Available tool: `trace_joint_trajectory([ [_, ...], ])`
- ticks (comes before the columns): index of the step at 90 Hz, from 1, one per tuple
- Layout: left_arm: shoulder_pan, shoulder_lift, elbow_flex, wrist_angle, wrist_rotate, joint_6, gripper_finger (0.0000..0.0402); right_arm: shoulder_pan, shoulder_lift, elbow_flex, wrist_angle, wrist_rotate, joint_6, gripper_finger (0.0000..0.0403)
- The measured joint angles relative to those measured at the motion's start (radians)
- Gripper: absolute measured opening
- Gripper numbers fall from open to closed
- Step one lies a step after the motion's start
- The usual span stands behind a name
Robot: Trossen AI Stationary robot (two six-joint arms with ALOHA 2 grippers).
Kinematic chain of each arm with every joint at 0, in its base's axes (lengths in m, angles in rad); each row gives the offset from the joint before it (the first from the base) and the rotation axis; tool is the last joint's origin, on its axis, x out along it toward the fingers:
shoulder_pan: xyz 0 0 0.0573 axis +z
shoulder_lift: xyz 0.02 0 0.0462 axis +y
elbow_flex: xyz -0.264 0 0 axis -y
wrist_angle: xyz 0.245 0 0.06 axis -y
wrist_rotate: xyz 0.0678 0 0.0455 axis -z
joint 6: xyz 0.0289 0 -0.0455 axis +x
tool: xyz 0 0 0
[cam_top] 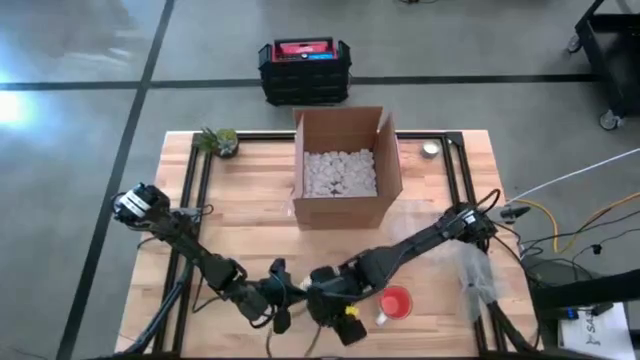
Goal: Wrap mug
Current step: Put the wrapped yellow mug into the cardboard box
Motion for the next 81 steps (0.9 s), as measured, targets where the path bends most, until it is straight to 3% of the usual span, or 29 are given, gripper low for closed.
trace_joint_trajectory([
  [19,0.0,0.0,0.0,0.001,-0.002,-0.005,0.0,0.01,0.077,-0.002,-0.026,0.257,0.008,0.0217],
  [37,0.0,0.0,0.0,0.008,0.001,-0.007,0.0,0.0,0.152,0.0,-0.031,0.191,0.048,0.0196],
  [52,0.0,0.0,0.0,0.01,0.001,-0.007,0.0,0.004,0.191,0.004,-0.038,0.233,0.045,0.0166],
  [62,0.0,0.0,0.0,0.021,0.0,-0.004,0.0,0.0,0.193,0.003,-0.041,0.229,0.024,0.0121],
  [74,-0.01,-0.014,0.028,-0.012,0.005,0.045,0.0,0.002,0.184,0.002,-0.042,0.21,-0.026,0.0032],
  [81,-0.022,-0.039,0.059,-0.04,0.01,0.073,0.0,0.007,0.175,0.004,-0.055,0.211,-0.044,0.0018],
])
